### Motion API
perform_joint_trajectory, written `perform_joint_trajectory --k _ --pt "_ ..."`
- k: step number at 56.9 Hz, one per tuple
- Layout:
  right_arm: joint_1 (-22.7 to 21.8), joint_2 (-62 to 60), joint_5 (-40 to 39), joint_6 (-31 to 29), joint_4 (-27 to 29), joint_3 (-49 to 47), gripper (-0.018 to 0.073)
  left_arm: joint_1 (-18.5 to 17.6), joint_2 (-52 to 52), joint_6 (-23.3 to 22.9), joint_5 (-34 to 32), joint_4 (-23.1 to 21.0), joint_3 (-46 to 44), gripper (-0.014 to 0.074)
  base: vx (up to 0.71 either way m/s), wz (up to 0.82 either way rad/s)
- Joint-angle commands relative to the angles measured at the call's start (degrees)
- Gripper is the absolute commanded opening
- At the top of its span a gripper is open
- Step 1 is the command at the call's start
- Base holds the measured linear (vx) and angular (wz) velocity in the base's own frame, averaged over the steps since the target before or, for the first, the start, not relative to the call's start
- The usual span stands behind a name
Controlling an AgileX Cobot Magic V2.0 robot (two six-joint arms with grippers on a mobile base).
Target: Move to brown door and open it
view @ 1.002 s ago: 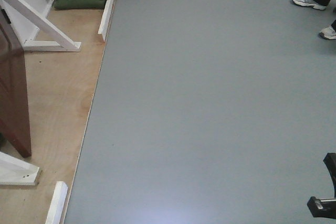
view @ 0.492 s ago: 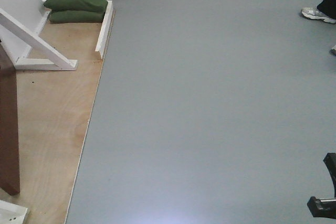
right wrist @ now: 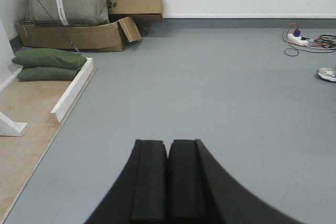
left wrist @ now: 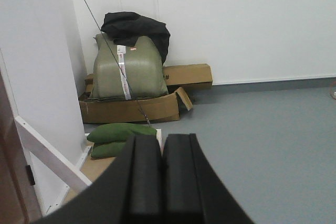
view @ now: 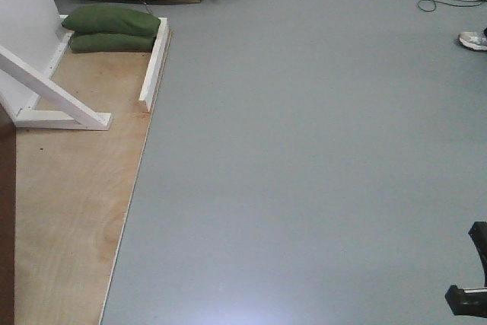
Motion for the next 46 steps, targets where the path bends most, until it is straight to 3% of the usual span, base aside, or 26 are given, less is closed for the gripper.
perform_joint_trajectory --k 1,46 --pt "0.0 -0.7 -4.5 -0.4 -0.2 0.2 0.0 -0.3 -0.9 -0.5 -4.4 -0.2 -1.4 -0.0006 0.18 0.02" --pt "-0.2 -0.6 -4.5 -0.4 -0.2 0.3 0.0 -0.3 -0.9 -0.5 -4.4 -0.2 -1.4 -0.0006 0.13 0.02"
